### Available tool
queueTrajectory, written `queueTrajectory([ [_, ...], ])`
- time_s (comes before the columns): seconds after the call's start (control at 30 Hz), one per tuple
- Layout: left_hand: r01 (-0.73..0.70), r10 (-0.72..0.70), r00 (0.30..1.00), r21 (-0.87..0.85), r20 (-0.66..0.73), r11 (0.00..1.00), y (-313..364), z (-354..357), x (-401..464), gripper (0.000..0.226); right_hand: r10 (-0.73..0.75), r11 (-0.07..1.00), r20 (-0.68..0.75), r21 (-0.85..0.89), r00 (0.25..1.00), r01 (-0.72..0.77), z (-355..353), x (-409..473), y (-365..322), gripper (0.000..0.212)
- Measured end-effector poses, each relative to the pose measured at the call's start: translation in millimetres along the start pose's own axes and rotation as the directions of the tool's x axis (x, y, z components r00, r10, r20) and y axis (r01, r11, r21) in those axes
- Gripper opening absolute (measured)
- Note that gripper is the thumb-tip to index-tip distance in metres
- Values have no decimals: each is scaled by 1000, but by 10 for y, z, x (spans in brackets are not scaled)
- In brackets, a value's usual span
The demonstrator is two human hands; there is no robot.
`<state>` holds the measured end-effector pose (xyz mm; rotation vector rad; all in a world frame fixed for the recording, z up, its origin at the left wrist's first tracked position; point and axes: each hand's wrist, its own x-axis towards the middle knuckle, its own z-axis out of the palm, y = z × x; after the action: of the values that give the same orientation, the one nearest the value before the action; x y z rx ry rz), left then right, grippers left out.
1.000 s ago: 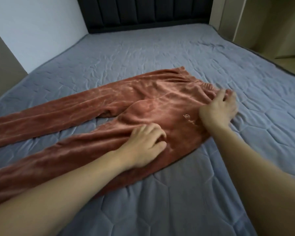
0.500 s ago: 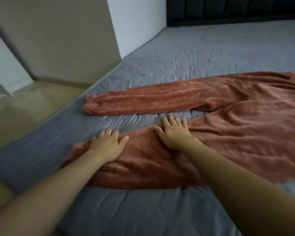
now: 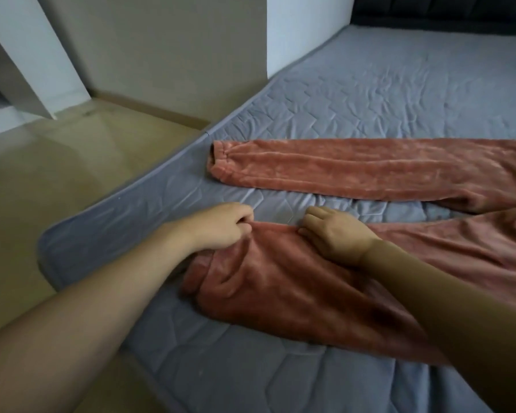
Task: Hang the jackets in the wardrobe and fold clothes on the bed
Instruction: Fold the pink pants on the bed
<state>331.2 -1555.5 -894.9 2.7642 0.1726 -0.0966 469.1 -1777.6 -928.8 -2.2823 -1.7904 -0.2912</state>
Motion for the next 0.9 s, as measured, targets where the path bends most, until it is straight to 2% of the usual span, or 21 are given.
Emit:
queueTrajectory([
  [0.07,153,-152,988,-67,14,986,-24,-8,74,13,139,990,28,35,990,-140,6,103,27,24],
  [0.13,205,-209,977,87,42,975,-8,32,112,23,235,972,119,-5,965,-236,31,202,85,24],
  [0.2,253,-244,967,260,-68,932,8,42,79,33,267,963,139,-82,954,-258,46,257,112,26],
  [0.23,323,-299,946,273,-127,906,9,8,22,44,270,959,133,-124,954,-254,67,263,124,27],
  [0.27,417,-398,908,199,-132,887,-21,-44,-34,60,270,954,129,-171,954,-247,100,254,136,27],
  [0.3,521,-519,853,26,-55,853,-60,-114,-115,78,279,944,129,-220,952,-247,141,241,143,28],
  [0.33,604,-595,796,-202,108,771,-73,-171,-207,87,304,929,130,-261,944,-264,183,236,134,30],
  [0.37,640,-585,766,-387,266,663,-76,-190,-301,85,351,912,128,-270,927,-308,220,248,116,32],
  [0.4,639,-556,766,-481,322,601,-87,-137,-374,75,409,895,131,-250,903,-370,243,275,89,36],
  [0.47,595,-601,781,-501,173,628,-67,14,-408,46,489,869,152,-175,859,-463,229,336,55,52],
  [0.5,572,-631,773,-497,61,652,-64,78,-402,33,478,877,160,-137,863,-460,196,343,58,62],
  [0.57,583,-661,750,-461,-13,670,-44,112,-415,29,379,925,183,-62,907,-374,72,301,82,79],
  [0.6,609,-658,752,-361,-19,706,-41,104,-429,35,301,954,211,-48,930,-297,-7,257,83,82],
  [0.63,641,-655,754,-165,-50,750,-31,99,-442,41,231,973,241,-67,943,-221,-62,216,94,79],
  [0.67,651,-637,756,76,-149,755,5,116,-439,42,197,979,266,-108,944,-174,-89,188,107,71],
  [0.7,608,-541,792,281,-283,743,87,159,-415,41,197,975,264,-150,944,-161,-96,183,125,60],
  [0.73,531,-390,835,382,-387,757,217,238,-375,43,210,970,243,-176,947,-170,-82,188,135,51],
  [0.77,413,-247,878,389,-411,824,368,342,-329,51,224,965,211,-186,951,-186,-60,197,130,45],
  [0.8,248,-130,937,357,-323,901,519,446,-294,61,228,963,167,-184,959,-197,-29,207,121,40],
  [0.83,114,-68,984,282,-165,953,613,535,-251,68,218,964,104,-178,970,-197,-2,216,121,35],
  [0.9,83,-106,987,180,122,980,562,571,-89,70,225,949,-63,-211,972,-233,5,246,160,24],
])
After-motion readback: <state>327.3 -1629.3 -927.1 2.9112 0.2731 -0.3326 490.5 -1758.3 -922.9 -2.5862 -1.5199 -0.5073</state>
